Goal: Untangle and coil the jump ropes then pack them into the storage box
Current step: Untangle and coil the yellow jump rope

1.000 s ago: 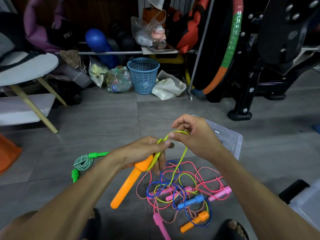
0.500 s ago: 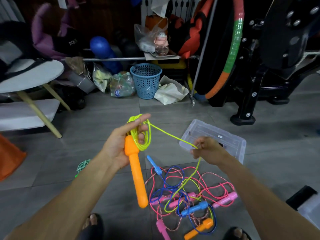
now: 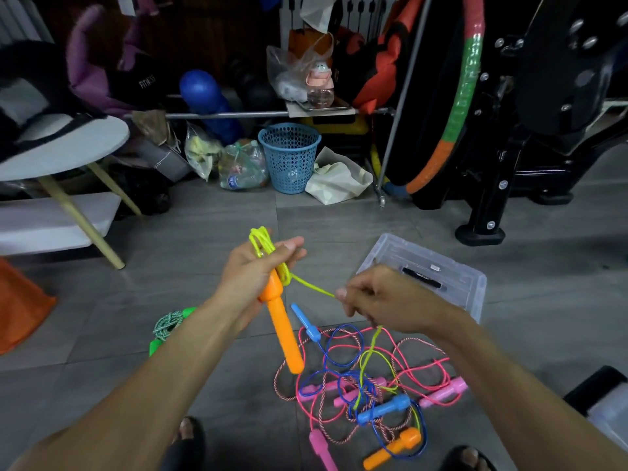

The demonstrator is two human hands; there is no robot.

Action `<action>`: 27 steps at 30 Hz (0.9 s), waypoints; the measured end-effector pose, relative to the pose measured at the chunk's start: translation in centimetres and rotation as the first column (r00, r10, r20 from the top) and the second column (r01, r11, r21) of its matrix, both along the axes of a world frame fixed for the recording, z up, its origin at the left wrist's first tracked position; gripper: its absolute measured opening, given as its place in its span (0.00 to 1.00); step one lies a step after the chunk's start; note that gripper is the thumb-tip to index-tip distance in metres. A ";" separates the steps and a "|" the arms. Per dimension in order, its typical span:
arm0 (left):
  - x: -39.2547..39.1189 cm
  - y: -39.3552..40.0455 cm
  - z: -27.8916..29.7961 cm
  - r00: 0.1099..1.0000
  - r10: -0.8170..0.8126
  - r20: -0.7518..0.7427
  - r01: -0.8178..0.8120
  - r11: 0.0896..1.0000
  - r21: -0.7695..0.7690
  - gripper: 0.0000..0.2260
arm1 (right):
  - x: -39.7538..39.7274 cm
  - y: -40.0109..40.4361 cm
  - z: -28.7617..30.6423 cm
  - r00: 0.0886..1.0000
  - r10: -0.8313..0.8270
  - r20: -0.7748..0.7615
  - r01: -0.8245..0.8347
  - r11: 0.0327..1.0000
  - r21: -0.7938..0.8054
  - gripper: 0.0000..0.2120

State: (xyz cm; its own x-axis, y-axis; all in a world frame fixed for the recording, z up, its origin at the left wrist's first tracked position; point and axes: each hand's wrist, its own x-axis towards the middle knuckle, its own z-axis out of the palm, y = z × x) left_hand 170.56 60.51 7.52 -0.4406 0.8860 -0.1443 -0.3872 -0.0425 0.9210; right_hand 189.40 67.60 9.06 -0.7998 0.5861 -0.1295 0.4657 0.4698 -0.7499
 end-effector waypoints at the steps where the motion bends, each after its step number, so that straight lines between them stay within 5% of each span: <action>1: 0.3 0.0 -0.3 0.981 -0.028 -0.190 0.018 0.998 -0.052 0.05 | -0.2 -0.3 0.3 0.999 -0.003 -0.052 0.000 0.998 -0.063 0.17; 4: 1.4 0.0 -1.3 0.623 -0.147 -0.769 -0.018 0.979 -0.202 0.07 | -0.1 -0.8 1.4 0.985 -0.003 -0.175 -0.040 0.970 -0.240 0.09; 6: 1.9 0.0 -1.8 0.481 -0.151 -0.863 -0.076 0.974 -0.213 0.13 | 0.3 -0.8 1.6 0.987 0.060 -0.149 -0.097 0.961 -0.258 0.05; 8: 2.1 0.3 -2.1 0.518 -0.190 -0.834 -0.061 0.964 -0.258 0.15 | 0.6 -0.9 1.3 0.990 0.105 -0.091 -0.122 0.971 -0.205 0.07; 11: 2.4 0.6 -1.6 0.852 -0.191 -0.488 0.068 0.963 -0.260 0.14 | 0.7 -1.0 0.6 0.990 0.141 0.008 -0.139 0.980 -0.142 0.10; 13: 2.4 0.5 -1.2 0.960 -0.148 -0.240 0.103 0.976 -0.190 0.14 | 0.6 -1.3 0.5 0.986 0.165 0.026 -0.160 0.978 -0.135 0.11; 18: 3.1 -0.4 -0.8 0.894 -0.378 -0.242 0.321 0.915 -0.245 0.10 | 0.4 -1.2 1.1 0.975 0.024 -0.221 -0.052 0.991 -0.121 0.09; 22: 4.3 -1.4 -0.1 0.770 -0.615 -0.169 0.554 0.777 -0.300 0.21 | 0.7 -0.1 0.6 0.933 -0.107 -0.345 0.080 0.993 -0.091 0.04; 27: 3.8 -1.7 0.8 0.729 -0.679 -0.084 0.645 0.723 -0.246 0.26 | 0.5 0.2 0.2 0.863 -0.243 -0.444 0.190 0.969 -0.161 0.12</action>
